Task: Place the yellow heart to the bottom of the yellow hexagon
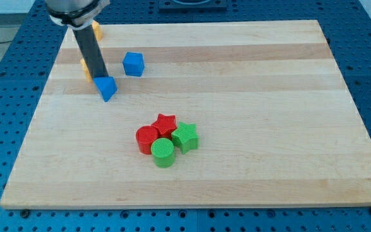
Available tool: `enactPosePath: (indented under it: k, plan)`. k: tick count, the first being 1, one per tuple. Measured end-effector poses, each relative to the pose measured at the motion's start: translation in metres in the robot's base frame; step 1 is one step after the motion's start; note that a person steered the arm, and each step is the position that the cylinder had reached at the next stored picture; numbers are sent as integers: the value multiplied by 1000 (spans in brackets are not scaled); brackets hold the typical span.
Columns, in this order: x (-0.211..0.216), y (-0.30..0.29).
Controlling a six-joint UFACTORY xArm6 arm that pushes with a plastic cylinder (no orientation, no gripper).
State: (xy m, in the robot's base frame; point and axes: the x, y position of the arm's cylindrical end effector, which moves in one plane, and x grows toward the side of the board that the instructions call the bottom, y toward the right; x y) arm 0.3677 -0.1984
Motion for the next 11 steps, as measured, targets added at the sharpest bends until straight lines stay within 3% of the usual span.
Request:
enactPosePath:
  k: [3, 7, 11]
  plan:
    - [-8, -39]
    - [-81, -33]
    - [-65, -17]
